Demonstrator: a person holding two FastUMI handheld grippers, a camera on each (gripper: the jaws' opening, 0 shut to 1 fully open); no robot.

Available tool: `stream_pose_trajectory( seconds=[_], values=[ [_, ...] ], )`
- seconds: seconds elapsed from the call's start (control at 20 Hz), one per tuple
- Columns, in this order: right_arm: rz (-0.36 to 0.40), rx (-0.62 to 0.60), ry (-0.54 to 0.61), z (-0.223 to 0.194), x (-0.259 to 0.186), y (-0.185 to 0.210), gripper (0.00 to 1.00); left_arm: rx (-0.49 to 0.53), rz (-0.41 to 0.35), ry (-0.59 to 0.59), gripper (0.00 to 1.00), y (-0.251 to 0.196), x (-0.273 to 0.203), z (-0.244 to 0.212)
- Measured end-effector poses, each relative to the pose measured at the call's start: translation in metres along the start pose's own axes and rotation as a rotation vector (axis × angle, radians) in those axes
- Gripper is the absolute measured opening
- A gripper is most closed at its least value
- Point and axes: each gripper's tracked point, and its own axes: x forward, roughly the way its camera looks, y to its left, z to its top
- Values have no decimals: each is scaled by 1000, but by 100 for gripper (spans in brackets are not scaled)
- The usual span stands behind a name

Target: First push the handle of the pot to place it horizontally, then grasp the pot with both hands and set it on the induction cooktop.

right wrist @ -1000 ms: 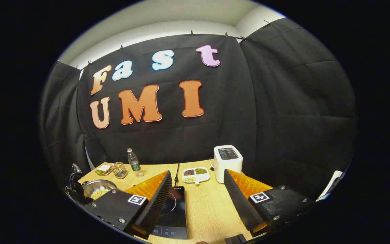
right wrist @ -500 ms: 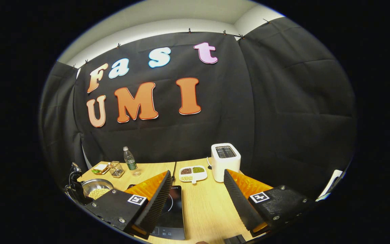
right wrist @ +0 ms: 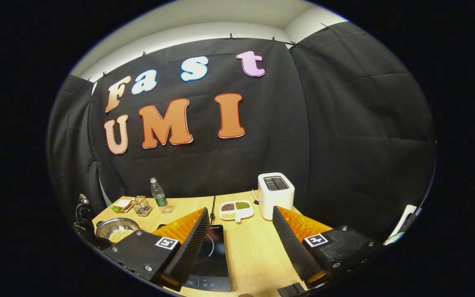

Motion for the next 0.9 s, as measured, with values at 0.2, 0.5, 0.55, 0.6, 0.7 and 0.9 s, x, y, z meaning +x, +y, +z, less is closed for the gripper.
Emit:
stream_pose_trajectory(
  seconds=[0.2, 0.5, 0.55, 0.6, 0.7, 0.9],
  values=[
    [11, 0, 4, -11, -1, 32, 95, -26, 51, -81, 2, 43, -39, 14],
    [39, -14, 11, -41, 0, 102, 95, -128, 156, -236, 2, 129, -83, 38],
    [64, -5, 9, -47, 0, 118, 95, -147, 170, -263, 2, 144, -86, 43],
    [84, 5, 9, -54, 2, 134, 95, -155, 184, -279, 2, 159, -90, 44],
    [98, 4, 11, -71, 8, 162, 95, -123, 206, -339, 2, 190, -95, 49],
    [125, -16, 81, -115, 20, 216, 95, -137, 166, -365, 7, 217, -85, 45]
  ],
)
